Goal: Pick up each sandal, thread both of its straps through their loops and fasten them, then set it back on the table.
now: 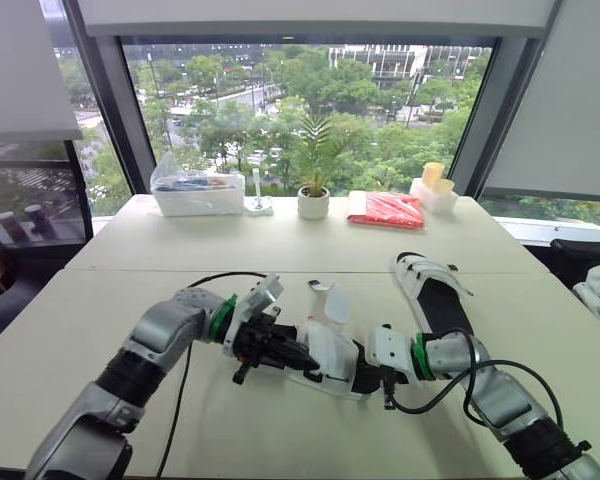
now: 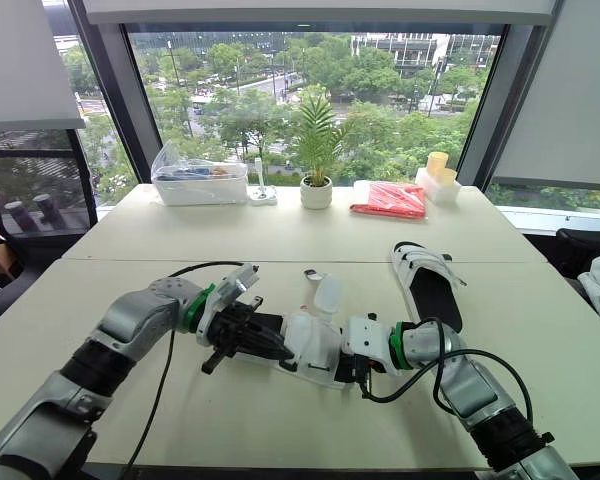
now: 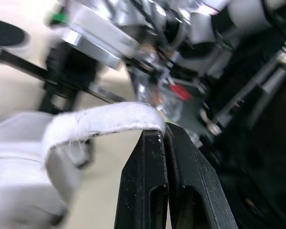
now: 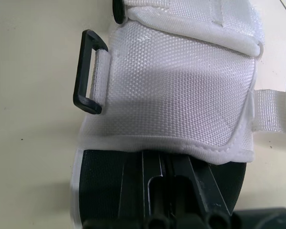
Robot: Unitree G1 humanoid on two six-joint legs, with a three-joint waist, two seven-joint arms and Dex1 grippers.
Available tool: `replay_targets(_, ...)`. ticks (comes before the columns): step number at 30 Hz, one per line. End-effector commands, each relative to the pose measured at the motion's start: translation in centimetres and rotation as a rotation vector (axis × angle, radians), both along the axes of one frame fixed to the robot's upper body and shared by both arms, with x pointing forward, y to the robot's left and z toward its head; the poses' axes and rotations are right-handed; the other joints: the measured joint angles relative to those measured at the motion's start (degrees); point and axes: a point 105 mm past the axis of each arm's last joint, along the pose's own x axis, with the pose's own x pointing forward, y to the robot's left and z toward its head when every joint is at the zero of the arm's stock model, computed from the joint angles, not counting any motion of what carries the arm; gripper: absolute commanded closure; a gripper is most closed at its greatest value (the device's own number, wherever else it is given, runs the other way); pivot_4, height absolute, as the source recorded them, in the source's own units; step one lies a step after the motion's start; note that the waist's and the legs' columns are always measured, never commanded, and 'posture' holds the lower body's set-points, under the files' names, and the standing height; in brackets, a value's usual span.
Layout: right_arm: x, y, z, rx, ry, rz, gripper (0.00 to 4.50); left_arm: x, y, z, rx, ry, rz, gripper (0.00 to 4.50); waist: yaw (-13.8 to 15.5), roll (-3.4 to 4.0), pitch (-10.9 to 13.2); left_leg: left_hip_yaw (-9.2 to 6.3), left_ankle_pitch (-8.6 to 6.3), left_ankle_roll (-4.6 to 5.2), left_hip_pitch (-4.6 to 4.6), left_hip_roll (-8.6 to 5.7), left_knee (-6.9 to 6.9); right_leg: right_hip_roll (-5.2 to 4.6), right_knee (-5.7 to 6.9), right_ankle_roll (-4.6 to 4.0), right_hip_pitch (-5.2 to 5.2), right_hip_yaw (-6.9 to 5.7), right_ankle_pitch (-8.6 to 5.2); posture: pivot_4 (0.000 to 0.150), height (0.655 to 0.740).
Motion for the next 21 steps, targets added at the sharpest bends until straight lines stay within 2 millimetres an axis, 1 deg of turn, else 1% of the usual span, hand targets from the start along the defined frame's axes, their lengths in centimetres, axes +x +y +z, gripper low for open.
replay_targets(1,-1.2,-0.5,-3.2,-0.072,0.115,-0.003,4.5,1.6,-0.5,1.9,-0.063,-0.051,0.052,4.45,0.0,-0.01,0.0,0.0,0.0,0.0,-0.01,0.0,0.02,0.0,0.0,0.0,0.0,0.0,0.0,0.15,0.74)
replay_targets(6,-1.2,-0.6,-3.2,-0.075,0.114,-0.005,4.5,3.1,-1.1,1.6,-0.081,0.01,0.104,4.45,-0.1,-0.01,0.0,0.0,0.0,0.0,0.0,-0.02,0.01,0.0,0.0,0.0,-0.01,0.0,0.0,0.15,0.74)
replay_targets(14,-1.3,-0.8,-3.2,-0.078,0.117,-0.014,4.5,4.6,-1.2,-0.5,-0.047,0.175,0.199,4.45,0.0,-0.01,0.0,-0.01,0.0,0.0,-0.01,-0.04,0.01,0.01,0.0,0.01,0.0,-0.01,0.0,0.15,0.74)
replay_targets(15,-1.3,-0.8,-3.2,-0.078,0.116,-0.014,4.5,4.7,-1.3,-0.6,-0.047,0.184,0.207,3.91,0.0,-0.01,0.0,-0.01,0.0,0.0,-0.01,-0.04,0.01,0.0,0.0,0.01,0.0,-0.01,0.0,0.15,0.74)
replay_targets(16,-1.3,-0.8,-3.2,-0.078,0.116,-0.015,4.5,4.8,-1.3,-0.7,-0.046,0.19,0.211,3.64,0.0,-0.01,0.0,-0.01,0.0,0.0,-0.02,-0.04,0.01,-0.01,0.0,0.01,0.0,-0.01,0.0,0.15,0.74)
replay_targets(17,-1.3,-0.8,-3.2,-0.078,0.116,-0.015,4.5,4.9,-1.4,-0.9,-0.049,0.205,0.226,3.08,0.0,-0.01,0.0,-0.02,0.0,0.0,-0.02,-0.04,0.01,-0.02,0.0,0.01,0.0,-0.01,0.0,0.15,0.74)
replay_targets(18,-1.3,-0.8,-3.2,-0.077,0.116,-0.015,4.5,5.2,-1.6,-1.1,-0.054,0.232,0.248,2.71,0.0,-0.01,0.0,-0.02,0.0,0.0,-0.02,-0.04,0.01,-0.03,0.0,0.01,0.0,-0.01,0.0,0.15,0.74)
replay_targets(19,-1.3,-0.8,-3.2,-0.077,0.116,-0.016,4.5,5.4,-1.7,-1.2,-0.062,0.258,0.266,2.12,0.0,-0.01,0.0,-0.03,0.0,0.0,-0.01,-0.04,0.01,-0.03,0.0,0.01,0.0,-0.01,0.0,0.15,0.74)
replay_targets(20,-1.3,-0.8,-3.2,-0.078,0.115,-0.016,4.5,5.7,-1.8,-1.3,-0.071,0.282,0.286,1.69,0.0,-0.01,0.0,-0.03,0.0,0.0,-0.01,-0.04,0.01,-0.03,0.0,0.01,0.0,-0.02,0.0,0.15,0.74)
replay_targets(21,-1.3,-0.8,-3.2,-0.079,0.115,-0.015,4.5,6.2,-1.9,-1.5,-0.079,0.306,0.327,1.69,0.0,-0.02,0.0,-0.03,0.0,0.0,-0.02,-0.05,0.01,-0.04,0.0,0.01,0.0,-0.02,0.0,0.15,0.74)
